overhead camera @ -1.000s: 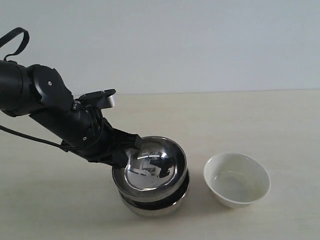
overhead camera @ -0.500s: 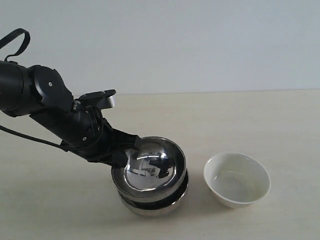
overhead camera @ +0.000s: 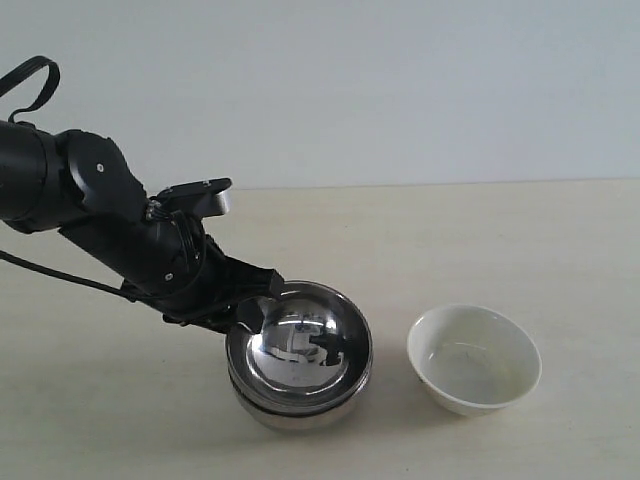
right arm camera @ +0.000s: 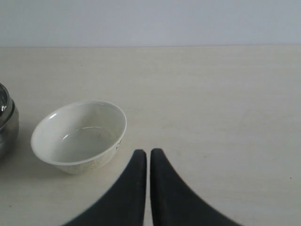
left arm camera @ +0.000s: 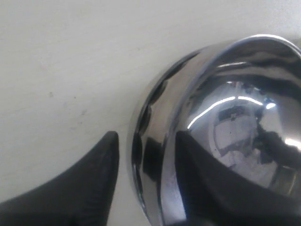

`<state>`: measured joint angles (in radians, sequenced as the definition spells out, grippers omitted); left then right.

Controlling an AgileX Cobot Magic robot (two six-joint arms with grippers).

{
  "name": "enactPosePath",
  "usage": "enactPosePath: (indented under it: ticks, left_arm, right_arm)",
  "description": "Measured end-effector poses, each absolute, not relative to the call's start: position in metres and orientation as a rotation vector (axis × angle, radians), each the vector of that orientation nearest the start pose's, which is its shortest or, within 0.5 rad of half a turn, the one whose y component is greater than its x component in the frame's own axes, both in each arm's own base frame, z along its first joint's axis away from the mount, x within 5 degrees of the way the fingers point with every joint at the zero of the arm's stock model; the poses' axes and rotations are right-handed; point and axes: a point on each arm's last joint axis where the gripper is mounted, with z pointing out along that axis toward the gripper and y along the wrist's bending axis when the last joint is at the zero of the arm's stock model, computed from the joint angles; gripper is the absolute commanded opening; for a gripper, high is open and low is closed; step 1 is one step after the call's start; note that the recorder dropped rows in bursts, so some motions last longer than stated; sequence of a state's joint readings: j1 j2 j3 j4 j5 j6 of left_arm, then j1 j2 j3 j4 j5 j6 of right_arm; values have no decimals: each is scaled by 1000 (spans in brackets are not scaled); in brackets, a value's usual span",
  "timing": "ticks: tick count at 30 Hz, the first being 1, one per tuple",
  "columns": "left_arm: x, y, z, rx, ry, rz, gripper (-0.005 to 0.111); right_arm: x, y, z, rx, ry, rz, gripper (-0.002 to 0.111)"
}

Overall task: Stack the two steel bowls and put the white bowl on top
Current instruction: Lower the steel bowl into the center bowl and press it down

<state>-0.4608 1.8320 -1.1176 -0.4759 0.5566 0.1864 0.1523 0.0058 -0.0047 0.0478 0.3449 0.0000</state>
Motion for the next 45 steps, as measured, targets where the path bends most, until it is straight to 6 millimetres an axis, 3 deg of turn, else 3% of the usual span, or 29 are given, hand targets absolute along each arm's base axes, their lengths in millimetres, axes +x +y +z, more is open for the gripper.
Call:
enactPosePath:
  ticks: [13, 21, 38, 45]
  left_arm:
    - [319, -180, 192, 499, 2718, -467, 38]
    - [318, -176, 190, 529, 2740, -403, 20]
    - [318, -176, 190, 513, 2747, -400, 19]
    - [317, -176, 190, 501, 2757, -402, 11]
  right_arm:
    - [53, 10, 183, -110, 1829, 154, 0]
    - [53, 10, 183, -110, 1829, 154, 0]
    - [53, 10, 183, -110, 1829, 154, 0]
    - [53, 10, 183, -110, 1829, 154, 0]
